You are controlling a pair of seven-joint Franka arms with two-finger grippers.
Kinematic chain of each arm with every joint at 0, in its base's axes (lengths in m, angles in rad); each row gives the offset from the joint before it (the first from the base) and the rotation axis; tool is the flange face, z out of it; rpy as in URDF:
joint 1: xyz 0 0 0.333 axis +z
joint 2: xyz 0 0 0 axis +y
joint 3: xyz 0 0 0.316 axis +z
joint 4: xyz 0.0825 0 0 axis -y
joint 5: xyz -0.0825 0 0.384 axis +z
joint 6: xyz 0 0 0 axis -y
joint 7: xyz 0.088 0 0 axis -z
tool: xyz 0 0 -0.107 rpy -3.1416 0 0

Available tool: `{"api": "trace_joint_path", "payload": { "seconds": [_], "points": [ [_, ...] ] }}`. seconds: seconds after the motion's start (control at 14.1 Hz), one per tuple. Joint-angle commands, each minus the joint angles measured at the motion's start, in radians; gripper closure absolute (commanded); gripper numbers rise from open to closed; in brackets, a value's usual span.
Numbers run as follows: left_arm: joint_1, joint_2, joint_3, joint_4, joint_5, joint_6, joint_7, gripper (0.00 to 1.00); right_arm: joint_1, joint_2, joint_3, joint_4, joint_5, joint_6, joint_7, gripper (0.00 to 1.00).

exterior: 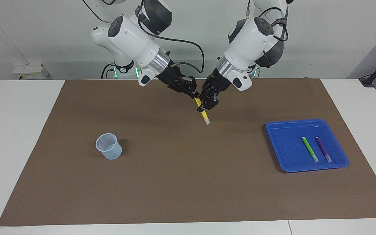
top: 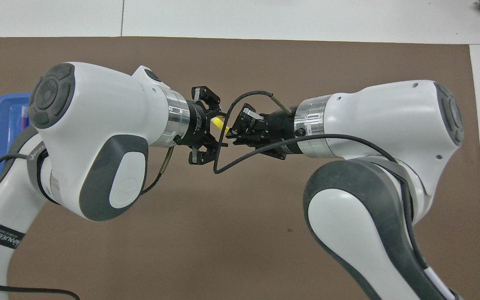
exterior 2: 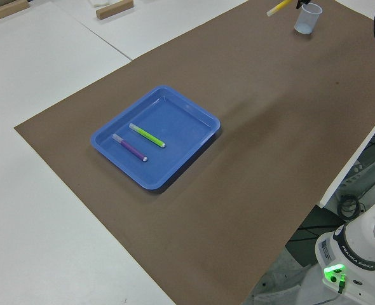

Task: Right arm passes pens to left for tray arrangement
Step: 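Close the left gripper on the yellow pen and open the right gripper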

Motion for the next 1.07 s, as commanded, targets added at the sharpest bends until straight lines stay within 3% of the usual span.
{"api": "trace_joint_path", "payload": {
  "seconds": [0.0,0.21,0.28,0.43,0.5,0.78,0.92,0.99],
  "points": [
    [-0.011,-0.029,0.012,-0.036,-0.016,0.021,-0.002,0.55,-0.002,0.0,0.002,-0.008,0.024,0.018,-0.006,0.95],
    [-0.004,-0.031,0.012,-0.039,-0.011,0.011,0.006,0.56,-0.004,0.0,0.002,-0.006,0.024,0.018,-0.007,0.95],
    [-0.001,-0.031,0.012,-0.039,-0.011,0.008,0.004,0.59,-0.002,0.0,0.002,-0.006,0.024,0.018,-0.007,0.95],
    [-0.001,-0.031,0.012,-0.037,-0.008,0.0,0.006,0.76,-0.004,0.0,0.002,-0.006,0.024,0.018,-0.006,0.94],
    [-0.001,-0.032,0.012,-0.037,-0.008,0.0,0.006,0.78,-0.004,0.0,0.002,-0.006,0.024,0.02,-0.006,0.84],
    [-0.004,-0.031,0.012,-0.036,-0.007,-0.003,0.004,0.81,-0.004,0.0,0.002,-0.004,0.023,0.021,-0.009,0.78],
    [-0.007,-0.031,0.014,-0.036,0.001,-0.003,0.007,0.83,-0.008,0.0,0.002,-0.004,0.014,0.02,-0.009,0.39],
    [-0.009,-0.031,0.014,-0.036,0.007,-0.003,0.009,0.84,-0.011,0.002,0.001,-0.001,0.009,0.018,-0.009,0.27]
  ]
}}
